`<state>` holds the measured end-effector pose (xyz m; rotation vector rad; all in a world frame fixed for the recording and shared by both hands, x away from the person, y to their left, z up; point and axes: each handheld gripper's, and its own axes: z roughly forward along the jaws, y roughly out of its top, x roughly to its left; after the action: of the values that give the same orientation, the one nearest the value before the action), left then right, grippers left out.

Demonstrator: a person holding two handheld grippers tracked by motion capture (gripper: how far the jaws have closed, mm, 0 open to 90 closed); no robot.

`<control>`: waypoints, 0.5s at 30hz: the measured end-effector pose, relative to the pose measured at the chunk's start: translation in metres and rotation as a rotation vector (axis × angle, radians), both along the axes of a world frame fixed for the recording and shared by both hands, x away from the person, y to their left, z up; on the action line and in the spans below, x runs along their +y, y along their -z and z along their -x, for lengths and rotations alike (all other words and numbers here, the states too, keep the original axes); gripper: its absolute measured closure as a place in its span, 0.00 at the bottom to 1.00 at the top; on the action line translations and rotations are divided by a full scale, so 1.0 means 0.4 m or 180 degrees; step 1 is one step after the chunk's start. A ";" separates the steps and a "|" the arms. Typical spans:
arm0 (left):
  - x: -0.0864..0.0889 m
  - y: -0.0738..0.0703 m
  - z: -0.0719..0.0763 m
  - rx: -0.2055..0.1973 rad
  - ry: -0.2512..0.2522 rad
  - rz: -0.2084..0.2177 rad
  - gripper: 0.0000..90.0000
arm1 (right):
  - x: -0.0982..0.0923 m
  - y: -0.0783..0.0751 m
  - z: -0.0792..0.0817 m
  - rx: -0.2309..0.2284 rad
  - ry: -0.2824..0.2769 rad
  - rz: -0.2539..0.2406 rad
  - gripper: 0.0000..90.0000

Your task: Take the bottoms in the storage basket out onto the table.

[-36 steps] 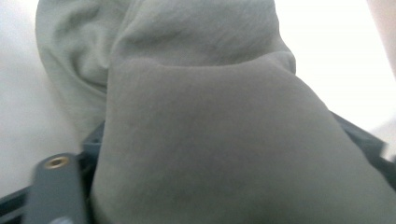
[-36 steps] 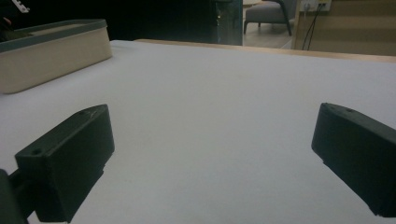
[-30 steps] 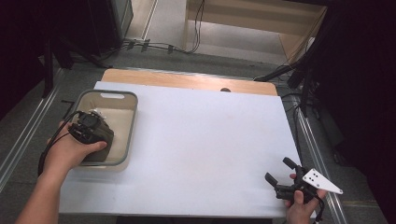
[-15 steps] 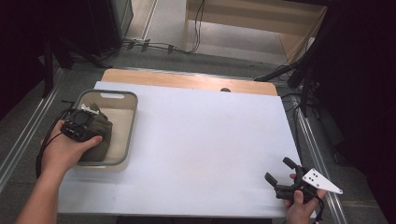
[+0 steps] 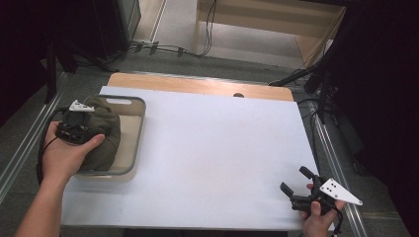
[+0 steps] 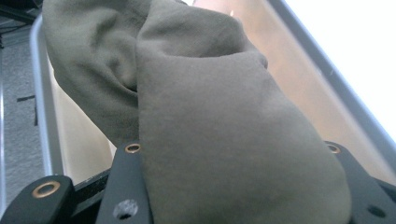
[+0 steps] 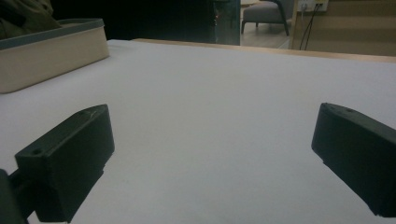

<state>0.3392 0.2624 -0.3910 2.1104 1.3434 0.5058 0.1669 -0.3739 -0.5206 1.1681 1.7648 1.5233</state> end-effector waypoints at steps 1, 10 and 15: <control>0.004 -0.007 0.001 -0.0061 -0.0056 0.0066 0.57 | 0.000 0.000 0.000 -0.0001 -0.0001 0.0000 0.00; 0.025 -0.033 0.012 -0.0459 -0.0179 0.0388 0.57 | 0.000 0.000 0.000 0.0001 0.0001 0.0006 0.00; 0.034 -0.047 0.021 -0.0698 -0.0154 0.0570 0.56 | 0.000 0.000 0.000 -0.0002 0.0000 0.0008 0.00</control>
<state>0.3307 0.2761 -0.3723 1.8251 1.2668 0.5952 0.1670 -0.3738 -0.5208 1.1663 1.7658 1.5209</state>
